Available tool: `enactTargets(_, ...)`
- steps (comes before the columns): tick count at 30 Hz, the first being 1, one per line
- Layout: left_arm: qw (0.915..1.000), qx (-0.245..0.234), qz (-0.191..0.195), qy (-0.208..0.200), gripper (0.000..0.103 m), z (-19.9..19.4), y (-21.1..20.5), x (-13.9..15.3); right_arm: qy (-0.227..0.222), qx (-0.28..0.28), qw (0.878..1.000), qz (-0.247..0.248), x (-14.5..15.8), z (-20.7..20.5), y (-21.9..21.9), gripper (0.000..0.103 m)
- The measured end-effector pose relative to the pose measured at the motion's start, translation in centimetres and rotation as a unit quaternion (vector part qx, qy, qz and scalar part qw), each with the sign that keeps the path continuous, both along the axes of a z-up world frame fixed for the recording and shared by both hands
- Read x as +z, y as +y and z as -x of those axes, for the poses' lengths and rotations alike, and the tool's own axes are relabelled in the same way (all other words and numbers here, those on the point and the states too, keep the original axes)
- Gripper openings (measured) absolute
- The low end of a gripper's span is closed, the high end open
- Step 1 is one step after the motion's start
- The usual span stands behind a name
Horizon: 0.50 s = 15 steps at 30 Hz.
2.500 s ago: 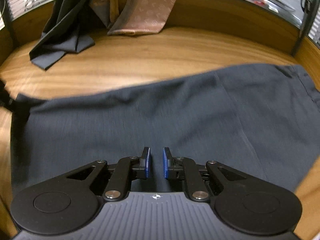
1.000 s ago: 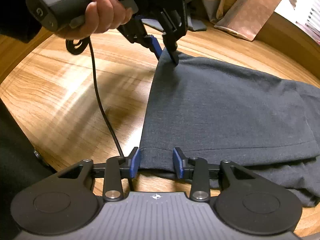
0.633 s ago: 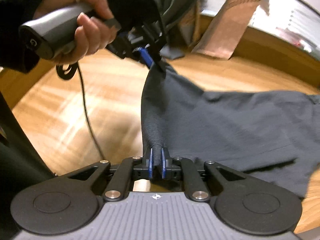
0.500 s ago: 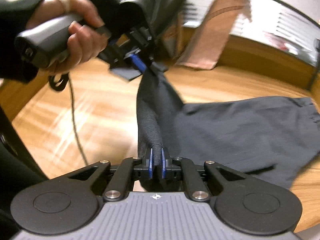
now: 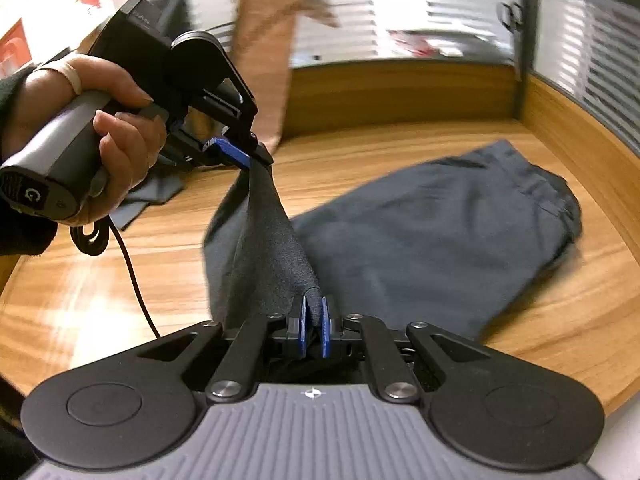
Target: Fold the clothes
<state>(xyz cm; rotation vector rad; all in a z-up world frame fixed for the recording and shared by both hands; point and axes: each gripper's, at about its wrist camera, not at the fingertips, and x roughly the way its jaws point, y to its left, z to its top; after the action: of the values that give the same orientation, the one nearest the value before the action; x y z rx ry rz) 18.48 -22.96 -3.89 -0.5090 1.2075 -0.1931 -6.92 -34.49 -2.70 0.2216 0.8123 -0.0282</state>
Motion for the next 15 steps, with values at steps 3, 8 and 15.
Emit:
enactTargets(3, 0.9999, -0.012, -0.001, 0.009, 0.011, -1.1, -2.6, -1.0, 0.007, -0.028, 0.999, -0.020, -1.1, -0.3, -2.7, 0.008)
enactTargets(8, 0.9994, -0.015, -0.009, 0.028, 0.011, -2.3, -5.0, -2.7, 0.019, -0.068, 0.996, -0.061, -3.5, -0.9, -6.6, 0.007)
enactTargets(15, 0.9975, -0.047, -0.035, 0.039, 0.011, -3.6, -7.6, -5.3, 0.047, -0.084, 0.993, -0.072, -6.9, -1.7, -9.8, 0.005)
